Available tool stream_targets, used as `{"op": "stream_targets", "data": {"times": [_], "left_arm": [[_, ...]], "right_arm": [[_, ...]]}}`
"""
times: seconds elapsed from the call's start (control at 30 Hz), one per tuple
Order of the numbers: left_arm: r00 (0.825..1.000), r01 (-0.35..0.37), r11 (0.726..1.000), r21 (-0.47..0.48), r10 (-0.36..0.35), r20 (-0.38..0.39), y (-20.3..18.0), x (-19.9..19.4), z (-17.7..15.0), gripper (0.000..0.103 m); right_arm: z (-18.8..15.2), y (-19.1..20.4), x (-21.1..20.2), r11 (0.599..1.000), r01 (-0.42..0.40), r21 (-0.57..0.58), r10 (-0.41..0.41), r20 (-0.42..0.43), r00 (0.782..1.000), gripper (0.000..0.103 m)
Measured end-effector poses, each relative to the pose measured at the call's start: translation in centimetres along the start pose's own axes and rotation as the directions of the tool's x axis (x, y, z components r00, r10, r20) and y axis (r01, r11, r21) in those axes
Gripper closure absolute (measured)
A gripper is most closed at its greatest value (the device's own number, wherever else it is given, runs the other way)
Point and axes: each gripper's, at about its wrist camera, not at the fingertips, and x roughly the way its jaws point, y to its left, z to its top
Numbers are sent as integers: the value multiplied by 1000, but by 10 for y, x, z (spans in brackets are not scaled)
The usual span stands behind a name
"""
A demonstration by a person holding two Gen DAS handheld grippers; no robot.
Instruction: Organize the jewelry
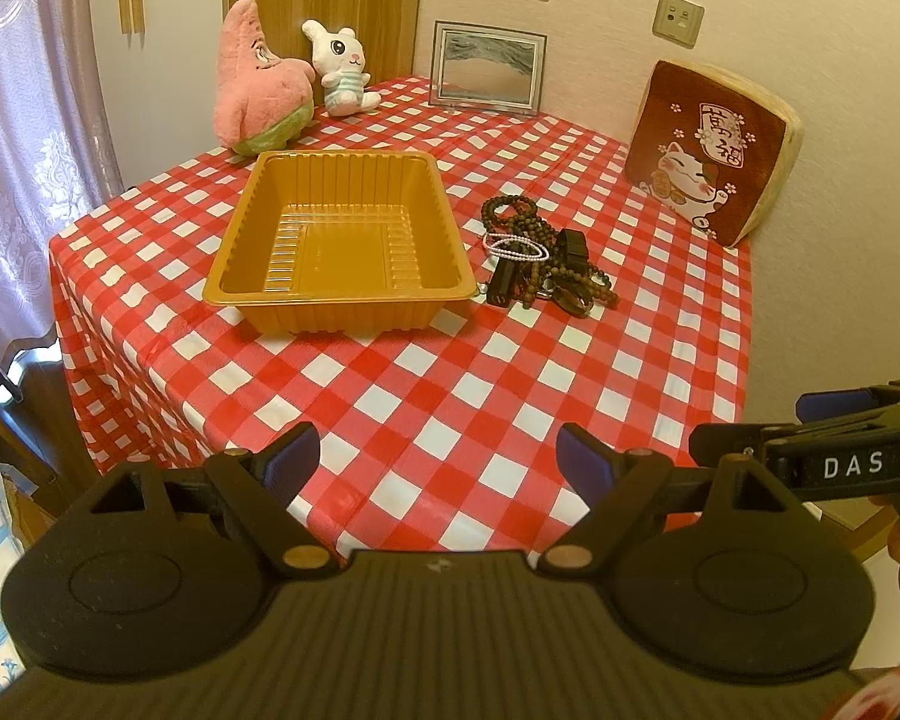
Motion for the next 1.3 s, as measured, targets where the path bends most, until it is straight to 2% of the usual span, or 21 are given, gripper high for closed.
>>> {"op": "stream_targets", "data": {"times": [1.3], "left_arm": [[1000, 0, 1000, -5, 0, -6, 2, 6, 2, 18]], "right_arm": [[5, -11, 3, 1000, -1, -1, 1, -2, 1000, 0]]}}
